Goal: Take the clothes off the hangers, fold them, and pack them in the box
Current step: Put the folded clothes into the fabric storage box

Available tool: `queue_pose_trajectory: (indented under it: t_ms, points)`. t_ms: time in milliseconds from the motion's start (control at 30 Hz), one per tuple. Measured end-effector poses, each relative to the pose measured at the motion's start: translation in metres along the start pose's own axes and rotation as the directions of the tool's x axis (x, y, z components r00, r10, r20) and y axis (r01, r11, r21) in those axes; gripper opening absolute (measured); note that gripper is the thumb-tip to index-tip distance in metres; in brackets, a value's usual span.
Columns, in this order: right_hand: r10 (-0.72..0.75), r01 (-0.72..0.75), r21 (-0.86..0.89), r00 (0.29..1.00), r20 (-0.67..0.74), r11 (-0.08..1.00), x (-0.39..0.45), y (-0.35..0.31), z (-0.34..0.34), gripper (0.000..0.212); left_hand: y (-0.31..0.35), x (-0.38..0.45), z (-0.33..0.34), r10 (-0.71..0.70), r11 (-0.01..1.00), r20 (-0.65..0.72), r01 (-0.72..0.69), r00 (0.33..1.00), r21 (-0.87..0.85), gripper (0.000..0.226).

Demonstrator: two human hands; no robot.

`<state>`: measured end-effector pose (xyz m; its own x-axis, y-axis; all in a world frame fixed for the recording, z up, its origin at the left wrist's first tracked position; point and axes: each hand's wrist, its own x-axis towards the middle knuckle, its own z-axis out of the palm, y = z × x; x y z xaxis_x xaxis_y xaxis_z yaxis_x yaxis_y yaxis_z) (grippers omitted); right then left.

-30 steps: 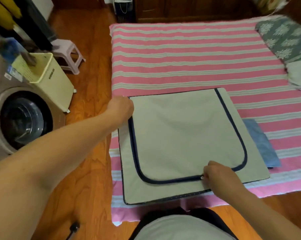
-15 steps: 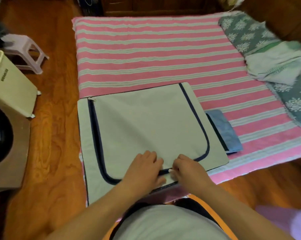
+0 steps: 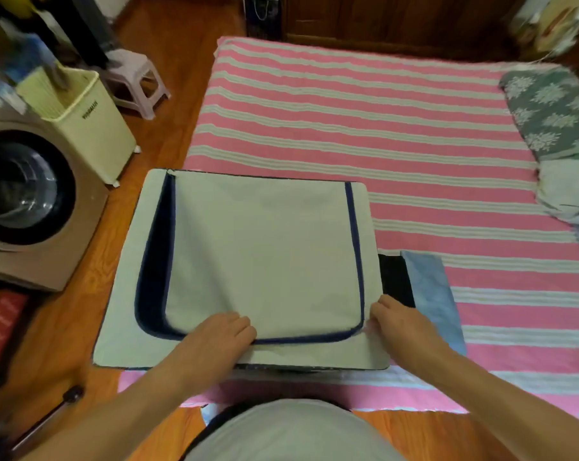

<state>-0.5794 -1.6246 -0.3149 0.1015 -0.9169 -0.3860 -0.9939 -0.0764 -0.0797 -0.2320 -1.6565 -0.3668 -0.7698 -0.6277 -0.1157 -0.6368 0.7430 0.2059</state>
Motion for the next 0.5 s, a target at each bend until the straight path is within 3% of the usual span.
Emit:
queue_pose_trajectory:
  t_ms: [67,133,233,367,500]
  points:
    - [-0.122,0.121,-0.084,0.992,-0.011,0.989,0.031,0.036,-0.015,0.022,0.010,0.005,0.000,-0.046,0.999,0.020,0.046,0.999,-0.003,0.019]
    - [-0.221,0.216,-0.158,0.975,-0.014,0.963,0.077,0.046,-0.043,0.011,0.014,0.008,-0.002,-0.133,0.991,0.015,0.134,0.991,-0.022,0.017]
    - [-0.309,0.296,-0.220,0.951,-0.024,0.929,0.161,0.052,-0.076,0.015,0.017,0.009,-0.006,-0.204,0.979,0.023,0.204,0.979,-0.005,0.013]
    - [-0.216,0.171,-0.265,0.964,-0.152,0.949,0.263,0.073,-0.116,0.019,0.025,0.014,-0.010,-0.256,0.966,0.066,0.258,0.964,-0.010,0.012]
    - [-0.070,0.058,-0.060,0.969,-0.238,0.997,0.284,0.063,-0.124,0.020,0.026,0.023,-0.018,-0.362,0.928,0.123,0.369,0.924,-0.042,0.016]
